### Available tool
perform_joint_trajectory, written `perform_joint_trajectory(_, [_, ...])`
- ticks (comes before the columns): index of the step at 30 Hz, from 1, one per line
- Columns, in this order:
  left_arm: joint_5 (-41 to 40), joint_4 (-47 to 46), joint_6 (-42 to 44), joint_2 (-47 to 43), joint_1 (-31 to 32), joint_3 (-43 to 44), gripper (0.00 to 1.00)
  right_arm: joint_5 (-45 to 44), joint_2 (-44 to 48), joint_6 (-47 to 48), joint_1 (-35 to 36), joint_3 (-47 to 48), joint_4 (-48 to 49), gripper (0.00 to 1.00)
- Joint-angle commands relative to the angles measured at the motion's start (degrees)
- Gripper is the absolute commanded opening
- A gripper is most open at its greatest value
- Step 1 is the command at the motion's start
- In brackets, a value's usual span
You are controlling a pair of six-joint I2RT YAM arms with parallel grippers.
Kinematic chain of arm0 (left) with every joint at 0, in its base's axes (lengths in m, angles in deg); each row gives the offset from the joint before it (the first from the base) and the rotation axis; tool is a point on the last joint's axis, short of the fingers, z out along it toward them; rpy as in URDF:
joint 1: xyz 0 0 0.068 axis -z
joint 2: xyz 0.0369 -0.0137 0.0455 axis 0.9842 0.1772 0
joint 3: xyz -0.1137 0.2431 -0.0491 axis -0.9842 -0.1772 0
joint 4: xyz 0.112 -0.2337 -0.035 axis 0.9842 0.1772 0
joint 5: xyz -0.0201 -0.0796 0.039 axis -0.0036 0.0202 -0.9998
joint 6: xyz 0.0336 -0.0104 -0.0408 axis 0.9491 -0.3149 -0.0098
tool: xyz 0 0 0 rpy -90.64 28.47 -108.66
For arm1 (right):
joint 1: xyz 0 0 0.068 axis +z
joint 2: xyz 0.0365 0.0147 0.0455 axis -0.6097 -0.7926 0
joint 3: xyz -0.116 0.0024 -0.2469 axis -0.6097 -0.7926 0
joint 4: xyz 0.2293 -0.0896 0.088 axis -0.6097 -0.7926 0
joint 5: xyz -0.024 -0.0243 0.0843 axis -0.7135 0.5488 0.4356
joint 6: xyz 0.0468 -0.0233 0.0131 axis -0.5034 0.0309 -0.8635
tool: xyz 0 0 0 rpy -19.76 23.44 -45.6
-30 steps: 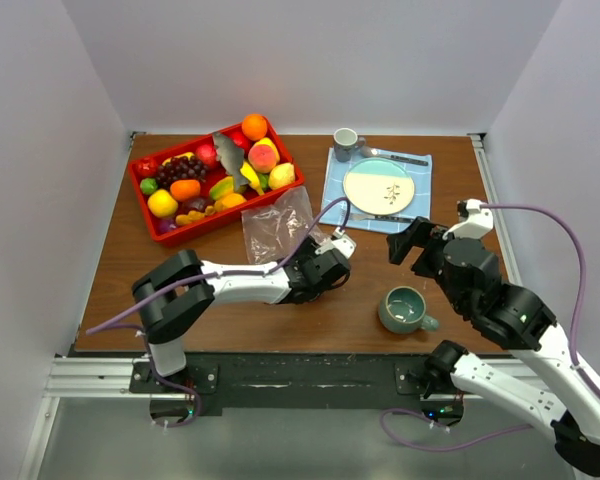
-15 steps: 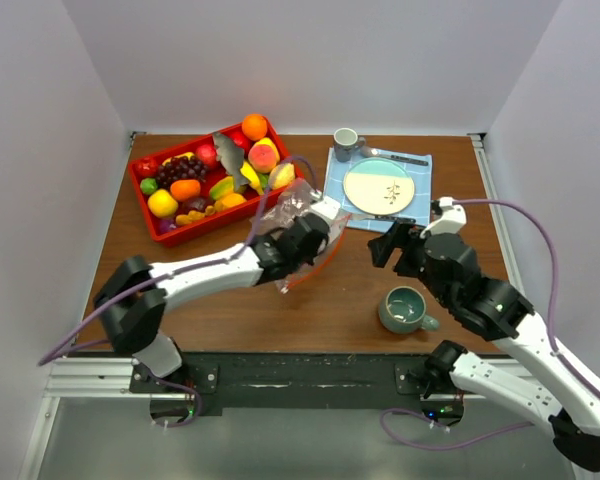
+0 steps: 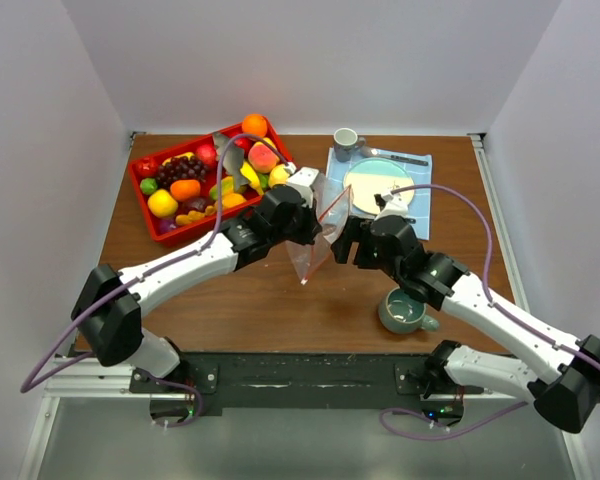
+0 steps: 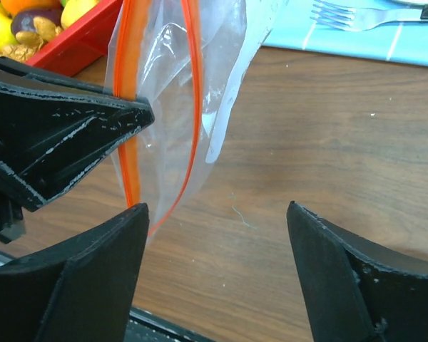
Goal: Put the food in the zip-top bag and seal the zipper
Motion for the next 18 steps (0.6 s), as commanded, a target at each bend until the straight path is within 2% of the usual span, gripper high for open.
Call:
perform_joint_trajectory(1, [7.0,-4.5,-4.4,-1.3,-0.7,2.0,0.0,-5.7,-1.4,-0.6,0.1,4.1,1.7,0.77])
perform_joint_trajectory(3, [9.1,-4.9,-5.9,-1.8,-0.7,3.1,0.0,-11.5,-1.4,0.6,0.0,6.8,-1.4,0.7])
perform_joint_trajectory(5, [11.2,-6.9,-8.2,-2.4,-0.7,3.2,0.0,-12.6,-0.9,3.3,-0.3,8.3,-0.8,0.6])
perform_joint_trajectory(6, [13.2,-7.8,-9.1,-2.4,-0.7,3.1,0.0,-12.8,-0.9,4.2,-0.5,10.3,-0.8,0.45])
perform_joint_trajectory(8, [15.6,-12.3,-12.2,-2.2,-0.7,3.1,0.0,-14.1,-2.2,5.8,-0.7,13.6,-4.2,0.25])
perform_joint_trajectory(9, [17.4,-13.9,-13.3,-2.1,-0.7,2.9,0.0,-15.3,-2.7,6.2,-0.7,17.3,-6.2,0.07])
perform_joint_trajectory(10, [18.2,-17.8,-14.6,-2.1,-0.7,2.5,0.0,-18.5,-3.0,7.2,-0.7,19.0,-8.0,0.01])
perform_joint_trajectory(15, [24.7,-32.3,-26.0,-0.7,-1.6,-4.0,0.0,-20.2,-6.2,10.5,-0.7,29.2,-15.5,0.0])
perform_joint_trajectory(18, [25.3,-40.9,-31.5,0.7,-4.0,-11.0,0.0,-15.4,-9.4,10.7,-0.7,29.7,-15.3,0.0])
